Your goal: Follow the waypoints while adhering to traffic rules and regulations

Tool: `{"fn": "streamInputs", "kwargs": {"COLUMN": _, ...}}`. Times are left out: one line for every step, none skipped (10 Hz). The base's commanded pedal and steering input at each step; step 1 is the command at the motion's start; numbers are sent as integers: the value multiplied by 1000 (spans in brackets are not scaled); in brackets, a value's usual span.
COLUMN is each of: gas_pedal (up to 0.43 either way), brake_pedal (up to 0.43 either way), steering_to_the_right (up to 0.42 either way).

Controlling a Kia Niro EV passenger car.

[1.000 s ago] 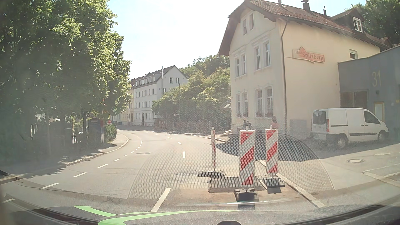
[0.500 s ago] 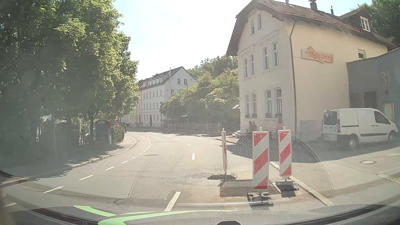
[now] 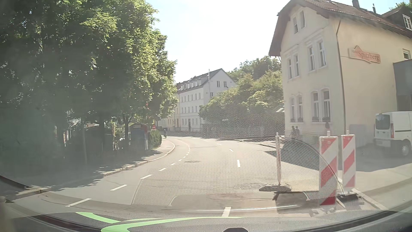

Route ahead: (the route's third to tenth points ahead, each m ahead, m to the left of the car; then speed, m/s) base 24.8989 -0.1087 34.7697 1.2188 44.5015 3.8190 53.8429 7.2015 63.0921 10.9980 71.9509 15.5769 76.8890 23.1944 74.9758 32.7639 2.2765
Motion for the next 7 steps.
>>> {"fn": "streamInputs", "kwargs": {"gas_pedal": 311, "brake_pedal": 0, "steering_to_the_right": -582}}
{"fn": "streamInputs", "kwargs": {"gas_pedal": 311, "brake_pedal": 0, "steering_to_the_right": -519}}
{"fn": "streamInputs", "kwargs": {"gas_pedal": 311, "brake_pedal": 0, "steering_to_the_right": -424}}
{"fn": "streamInputs", "kwargs": {"gas_pedal": 311, "brake_pedal": 0, "steering_to_the_right": -351}}
{"fn": "streamInputs", "kwargs": {"gas_pedal": 311, "brake_pedal": 0, "steering_to_the_right": -282}}
{"fn": "streamInputs", "kwargs": {"gas_pedal": 311, "brake_pedal": 0, "steering_to_the_right": -188}}
{"fn": "streamInputs", "kwargs": {"gas_pedal": 311, "brake_pedal": 0, "steering_to_the_right": -114}}
